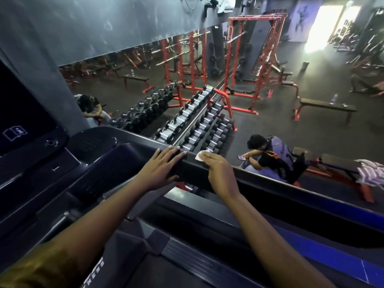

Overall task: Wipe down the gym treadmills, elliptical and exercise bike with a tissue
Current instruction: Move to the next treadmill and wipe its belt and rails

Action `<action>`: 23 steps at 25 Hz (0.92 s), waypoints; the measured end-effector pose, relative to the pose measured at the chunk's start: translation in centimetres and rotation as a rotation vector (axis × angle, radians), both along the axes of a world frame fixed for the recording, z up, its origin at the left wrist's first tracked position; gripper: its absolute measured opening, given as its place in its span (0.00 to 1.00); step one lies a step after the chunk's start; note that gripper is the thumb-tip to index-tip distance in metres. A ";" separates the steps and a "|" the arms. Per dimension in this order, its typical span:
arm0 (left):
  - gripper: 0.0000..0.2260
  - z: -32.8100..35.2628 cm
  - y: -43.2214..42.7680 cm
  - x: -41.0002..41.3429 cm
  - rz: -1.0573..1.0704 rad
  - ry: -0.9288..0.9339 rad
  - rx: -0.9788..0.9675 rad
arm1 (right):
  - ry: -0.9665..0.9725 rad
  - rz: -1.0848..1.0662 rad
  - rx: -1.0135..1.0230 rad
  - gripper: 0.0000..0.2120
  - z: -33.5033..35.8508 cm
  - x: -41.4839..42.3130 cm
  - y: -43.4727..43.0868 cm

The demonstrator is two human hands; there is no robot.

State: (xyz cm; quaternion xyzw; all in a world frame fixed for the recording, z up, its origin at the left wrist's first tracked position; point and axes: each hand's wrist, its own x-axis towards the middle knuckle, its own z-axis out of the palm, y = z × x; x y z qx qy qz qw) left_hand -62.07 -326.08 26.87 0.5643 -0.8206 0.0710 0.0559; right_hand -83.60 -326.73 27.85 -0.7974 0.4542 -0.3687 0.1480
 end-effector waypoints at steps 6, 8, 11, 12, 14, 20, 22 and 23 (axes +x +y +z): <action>0.35 -1.5 -0.4 0.8 -0.066 0.065 -0.046 | 0.036 -0.002 0.161 0.17 -1.2 2.4 -0.2; 0.36 -1.8 -0.5 0.8 -0.094 0.084 -0.069 | 0.073 -0.060 0.119 0.20 -1.2 1.3 0.4; 0.36 -1.8 -0.4 0.9 -0.111 0.081 -0.062 | 0.068 -0.181 0.070 0.28 -1.7 -0.9 2.0; 0.36 -1.7 -0.4 0.9 -0.111 0.085 -0.057 | 0.078 -0.230 0.057 0.28 -1.7 -1.9 2.6; 0.37 -1.5 -0.5 0.7 -0.098 0.123 -0.038 | 0.159 -0.338 -0.049 0.21 -1.9 -4.3 3.2; 0.36 -1.1 -0.4 0.4 -0.141 0.169 -0.028 | 0.144 -0.413 -0.115 0.18 -1.2 -1.5 4.2; 0.36 -1.1 -0.3 0.5 -0.187 0.130 -0.045 | 0.190 -0.232 -0.142 0.21 -1.4 2.1 3.7; 0.36 -1.0 -0.4 0.5 -0.189 0.129 -0.032 | 0.220 -0.184 -0.161 0.21 -1.6 3.0 3.3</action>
